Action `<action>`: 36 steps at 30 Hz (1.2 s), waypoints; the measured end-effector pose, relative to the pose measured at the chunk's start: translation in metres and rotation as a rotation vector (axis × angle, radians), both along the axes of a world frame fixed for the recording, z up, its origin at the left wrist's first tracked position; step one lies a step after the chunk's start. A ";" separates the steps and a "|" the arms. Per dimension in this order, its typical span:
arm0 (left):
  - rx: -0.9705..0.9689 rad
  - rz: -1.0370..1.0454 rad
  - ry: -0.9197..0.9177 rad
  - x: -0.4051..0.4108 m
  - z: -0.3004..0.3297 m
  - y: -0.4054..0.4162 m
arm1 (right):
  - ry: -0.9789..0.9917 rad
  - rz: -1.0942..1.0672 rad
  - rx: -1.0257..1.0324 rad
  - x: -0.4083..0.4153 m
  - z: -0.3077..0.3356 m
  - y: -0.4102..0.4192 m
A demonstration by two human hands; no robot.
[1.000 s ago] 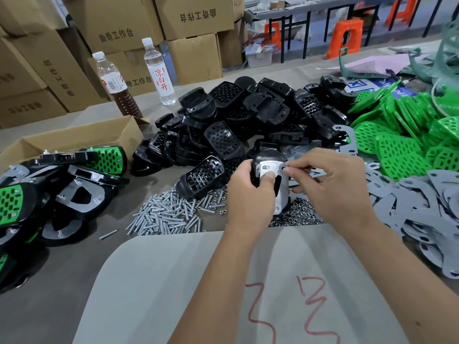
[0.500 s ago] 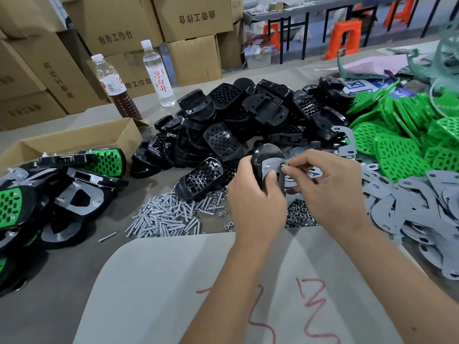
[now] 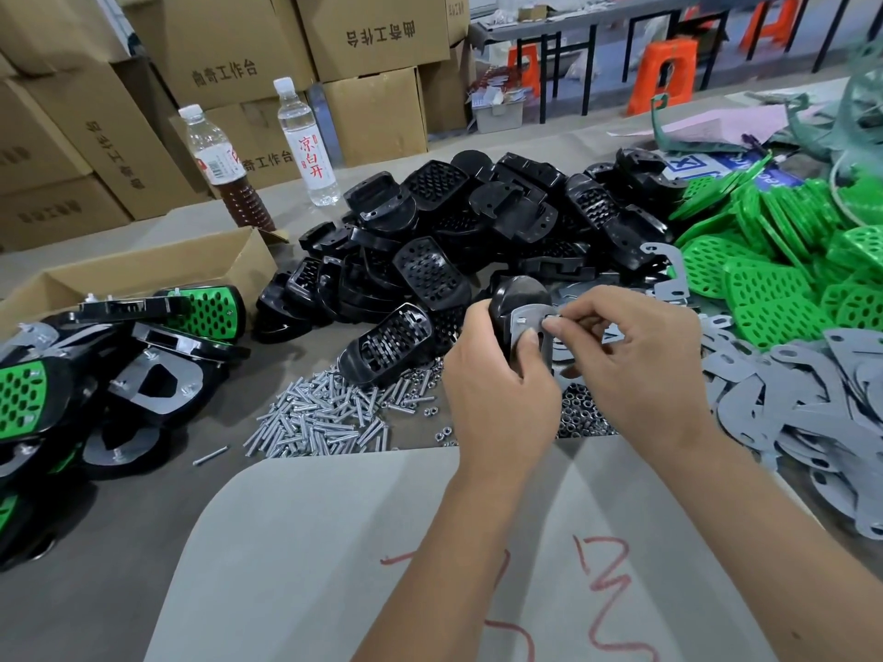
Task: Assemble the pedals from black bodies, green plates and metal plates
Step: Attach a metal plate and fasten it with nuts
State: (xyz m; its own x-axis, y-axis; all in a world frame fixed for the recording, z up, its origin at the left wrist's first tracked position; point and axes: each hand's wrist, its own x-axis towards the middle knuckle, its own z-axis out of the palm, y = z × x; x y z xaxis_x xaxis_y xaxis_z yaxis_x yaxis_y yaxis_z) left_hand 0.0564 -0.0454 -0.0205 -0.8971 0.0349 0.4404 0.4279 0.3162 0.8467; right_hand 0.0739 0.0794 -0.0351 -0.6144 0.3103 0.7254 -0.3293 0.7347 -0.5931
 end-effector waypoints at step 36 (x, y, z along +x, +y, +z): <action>-0.139 0.104 -0.114 -0.019 0.000 -0.013 | -0.080 -0.082 0.261 -0.002 0.000 -0.016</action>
